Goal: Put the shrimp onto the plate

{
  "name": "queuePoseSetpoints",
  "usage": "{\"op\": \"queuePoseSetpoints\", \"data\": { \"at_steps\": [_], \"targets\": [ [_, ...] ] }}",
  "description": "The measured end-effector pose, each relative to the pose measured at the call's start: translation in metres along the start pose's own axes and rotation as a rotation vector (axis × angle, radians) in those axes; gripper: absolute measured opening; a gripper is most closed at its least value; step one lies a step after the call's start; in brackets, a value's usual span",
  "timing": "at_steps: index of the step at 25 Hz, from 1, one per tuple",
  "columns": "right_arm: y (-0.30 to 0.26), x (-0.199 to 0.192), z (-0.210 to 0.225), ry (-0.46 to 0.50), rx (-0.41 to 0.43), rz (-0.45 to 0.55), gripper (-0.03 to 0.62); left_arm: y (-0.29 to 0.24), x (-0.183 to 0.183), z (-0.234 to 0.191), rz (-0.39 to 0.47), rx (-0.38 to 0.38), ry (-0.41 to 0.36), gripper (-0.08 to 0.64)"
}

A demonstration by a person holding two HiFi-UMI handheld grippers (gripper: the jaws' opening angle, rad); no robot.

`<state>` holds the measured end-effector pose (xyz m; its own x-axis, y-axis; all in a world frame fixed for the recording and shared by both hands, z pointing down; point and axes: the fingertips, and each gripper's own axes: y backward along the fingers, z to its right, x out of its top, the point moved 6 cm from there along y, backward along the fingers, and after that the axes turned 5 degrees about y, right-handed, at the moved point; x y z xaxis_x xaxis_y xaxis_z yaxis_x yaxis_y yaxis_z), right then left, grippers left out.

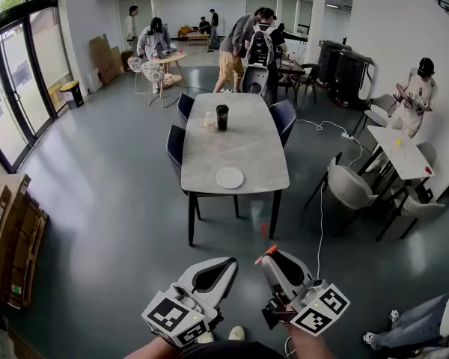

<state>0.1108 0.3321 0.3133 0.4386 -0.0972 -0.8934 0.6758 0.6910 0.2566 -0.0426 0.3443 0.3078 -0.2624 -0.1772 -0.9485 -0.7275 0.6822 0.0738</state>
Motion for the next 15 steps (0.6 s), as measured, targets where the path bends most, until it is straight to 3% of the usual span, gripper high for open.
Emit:
{"op": "queuePoseSetpoints", "data": {
  "at_steps": [15],
  "targets": [
    [0.011, 0.004, 0.007, -0.001, 0.014, 0.002, 0.064, -0.009, -0.006, 0.009, 0.009, 0.011, -0.007, 0.008]
  ]
}}
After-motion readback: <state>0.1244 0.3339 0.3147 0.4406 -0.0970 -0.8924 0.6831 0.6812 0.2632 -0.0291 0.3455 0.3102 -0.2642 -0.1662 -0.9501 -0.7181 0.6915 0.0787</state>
